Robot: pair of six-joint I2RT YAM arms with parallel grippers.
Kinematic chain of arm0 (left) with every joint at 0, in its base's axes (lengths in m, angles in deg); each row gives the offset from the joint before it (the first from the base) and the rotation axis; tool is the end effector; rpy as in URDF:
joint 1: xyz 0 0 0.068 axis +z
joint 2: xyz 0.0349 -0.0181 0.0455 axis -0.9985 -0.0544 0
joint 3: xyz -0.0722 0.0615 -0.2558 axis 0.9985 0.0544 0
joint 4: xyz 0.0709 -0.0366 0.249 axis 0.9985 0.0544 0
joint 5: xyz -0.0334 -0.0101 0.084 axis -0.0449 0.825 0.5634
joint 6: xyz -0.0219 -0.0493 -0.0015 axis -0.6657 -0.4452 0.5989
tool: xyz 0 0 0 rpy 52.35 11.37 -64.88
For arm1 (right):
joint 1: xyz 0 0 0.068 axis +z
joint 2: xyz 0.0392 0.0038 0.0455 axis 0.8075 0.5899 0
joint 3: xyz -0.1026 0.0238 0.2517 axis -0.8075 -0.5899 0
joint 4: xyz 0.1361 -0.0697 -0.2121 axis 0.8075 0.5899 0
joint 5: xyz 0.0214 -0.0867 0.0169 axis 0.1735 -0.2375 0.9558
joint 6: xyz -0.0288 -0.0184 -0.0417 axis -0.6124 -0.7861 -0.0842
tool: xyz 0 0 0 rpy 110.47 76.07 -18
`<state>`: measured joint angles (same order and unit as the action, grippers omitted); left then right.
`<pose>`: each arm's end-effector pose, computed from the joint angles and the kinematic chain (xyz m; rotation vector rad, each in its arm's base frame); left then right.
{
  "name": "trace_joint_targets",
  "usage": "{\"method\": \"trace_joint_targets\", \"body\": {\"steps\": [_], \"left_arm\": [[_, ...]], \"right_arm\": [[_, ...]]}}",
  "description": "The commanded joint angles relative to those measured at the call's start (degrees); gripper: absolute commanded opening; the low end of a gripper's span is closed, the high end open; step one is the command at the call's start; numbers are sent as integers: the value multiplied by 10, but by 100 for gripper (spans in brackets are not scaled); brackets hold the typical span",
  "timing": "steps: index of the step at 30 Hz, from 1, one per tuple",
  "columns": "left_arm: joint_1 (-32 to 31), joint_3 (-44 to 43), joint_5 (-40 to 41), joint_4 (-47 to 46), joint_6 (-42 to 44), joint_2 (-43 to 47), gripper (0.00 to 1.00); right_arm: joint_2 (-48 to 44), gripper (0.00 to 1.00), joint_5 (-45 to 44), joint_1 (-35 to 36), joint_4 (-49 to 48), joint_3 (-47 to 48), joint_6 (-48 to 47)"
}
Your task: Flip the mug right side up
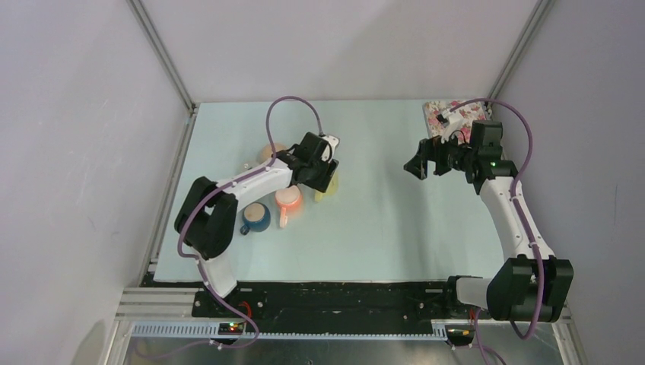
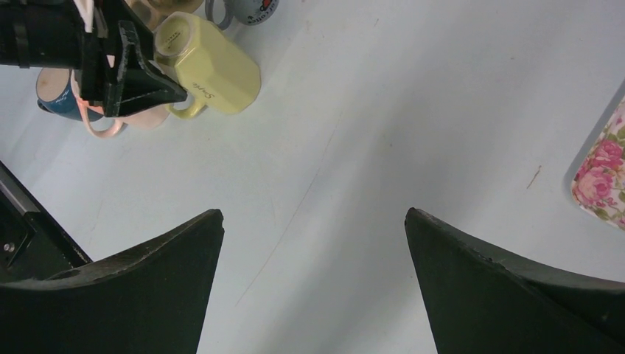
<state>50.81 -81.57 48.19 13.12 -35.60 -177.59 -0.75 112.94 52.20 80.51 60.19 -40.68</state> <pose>0.3114 -0.2232 0.2175 0.6366 2.4277 -0.1967 0.2706 0.0149 0.3199 -0.5460 2.0378 0.6258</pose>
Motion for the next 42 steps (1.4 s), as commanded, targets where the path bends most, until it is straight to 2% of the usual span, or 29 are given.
{"method": "trace_joint_targets", "body": {"steps": [1,6,9,11,13,15,21,25,26,31,36,38,39,42], "left_arm": [[-6,-18,20,-17,-5,-12,63],[-7,-18,25,-14,-4,-20,62],[-8,-20,28,-13,-4,-21,57],[-8,-24,28,-13,-3,-23,45],[-8,-26,29,-12,-1,-24,9],[-8,-32,30,-8,6,-24,1],[-8,-78,23,11,48,14,0],[-4,-155,-18,21,77,57,0],[3,-168,-49,21,73,63,0],[57,-275,-252,13,-46,86,0],[100,-260,-373,-47,-167,96,0],[110,-222,-412,-100,-226,100,0],[117,-188,-438,-153,-247,102,0],[129,-110,-494,-349,-392,102,0]], "right_arm": [[-7,99,25,-6,-28,-4,1],[-8,99,29,-10,-29,-5,1],[-8,99,30,-10,-28,-6,2],[-7,99,31,-11,-29,-6,3],[-6,99,33,-12,-30,-5,4],[-6,99,35,-12,-30,-6,5],[-11,99,61,-12,-35,-6,12],[-29,99,119,-12,-61,-6,47],[-32,99,132,-12,-81,-6,73],[-54,100,208,-2,-199,-6,215],[-40,99,201,43,-318,-6,318],[-21,99,193,74,-350,-6,359],[-16,100,189,96,-373,-6,384],[14,100,178,134,-427,-7,421]]}}
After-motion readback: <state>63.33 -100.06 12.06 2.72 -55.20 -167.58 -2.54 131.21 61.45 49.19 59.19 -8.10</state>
